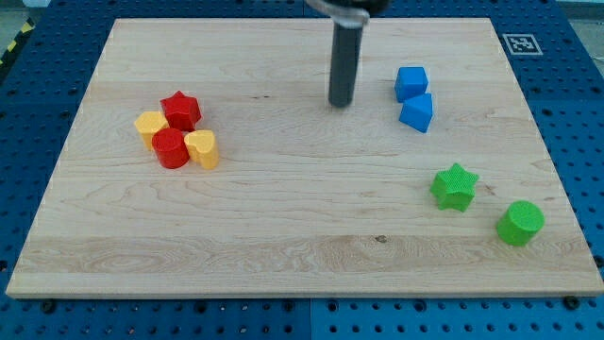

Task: Separate the blue blocks

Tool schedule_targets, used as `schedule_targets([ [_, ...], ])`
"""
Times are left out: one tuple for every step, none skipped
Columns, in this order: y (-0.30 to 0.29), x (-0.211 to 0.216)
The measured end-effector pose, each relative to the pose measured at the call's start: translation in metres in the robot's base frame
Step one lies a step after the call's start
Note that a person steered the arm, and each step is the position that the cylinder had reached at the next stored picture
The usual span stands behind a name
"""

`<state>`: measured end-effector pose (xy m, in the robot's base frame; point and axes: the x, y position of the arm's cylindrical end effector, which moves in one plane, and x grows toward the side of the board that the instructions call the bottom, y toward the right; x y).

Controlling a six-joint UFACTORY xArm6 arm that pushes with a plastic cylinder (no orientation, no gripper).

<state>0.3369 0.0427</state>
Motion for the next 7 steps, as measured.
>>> schedule_targets([
  [0.0,-0.06],
  [0.008,-0.054],
  [0.09,-0.042],
  [0.142,-0.027],
  [0.144,-0.001],
  [0.144,0.032],
  [0.141,0.043],
])
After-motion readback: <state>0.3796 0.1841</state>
